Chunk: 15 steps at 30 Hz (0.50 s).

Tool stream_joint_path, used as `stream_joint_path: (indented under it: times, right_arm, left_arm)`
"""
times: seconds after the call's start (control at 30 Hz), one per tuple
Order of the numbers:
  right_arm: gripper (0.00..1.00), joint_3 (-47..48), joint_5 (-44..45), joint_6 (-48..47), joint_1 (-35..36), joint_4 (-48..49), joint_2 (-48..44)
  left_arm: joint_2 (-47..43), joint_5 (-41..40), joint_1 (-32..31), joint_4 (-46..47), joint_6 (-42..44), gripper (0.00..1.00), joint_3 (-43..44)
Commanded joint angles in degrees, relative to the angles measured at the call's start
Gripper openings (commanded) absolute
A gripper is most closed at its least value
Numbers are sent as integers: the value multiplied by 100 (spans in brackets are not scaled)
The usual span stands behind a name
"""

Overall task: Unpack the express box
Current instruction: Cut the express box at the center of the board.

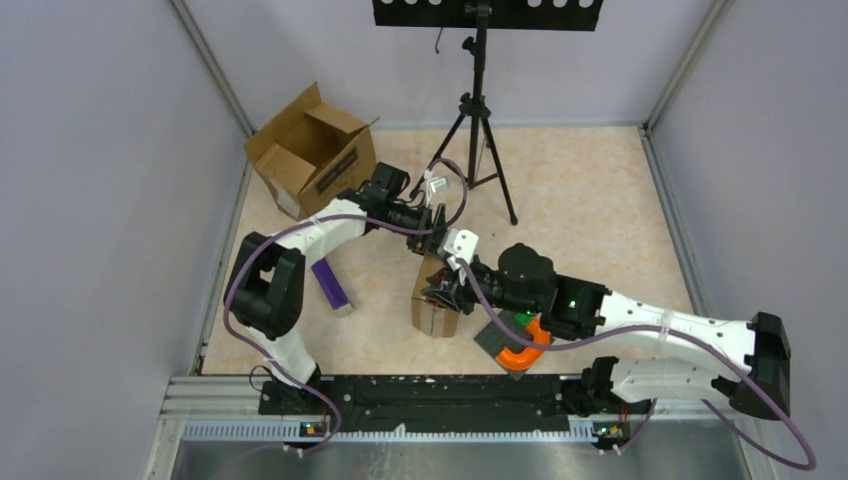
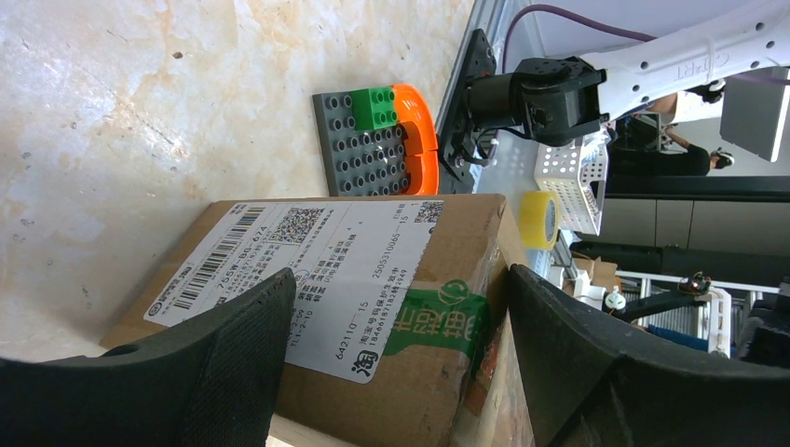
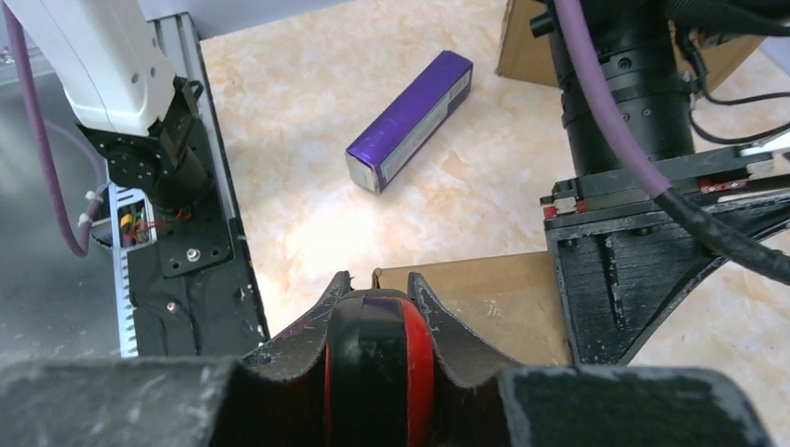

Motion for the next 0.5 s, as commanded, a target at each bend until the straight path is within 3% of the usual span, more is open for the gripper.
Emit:
stream_joint_path:
  times: [0.0,0.47]
  right_arm:
    - [0,73,80,40,47,161,51]
    - [0,785,-31,-349,48,344,399]
  left_arm:
    - [390,-1387,-37,-306,600,84,-344]
    - [417,-1589,-27,-175,368,83,-390]
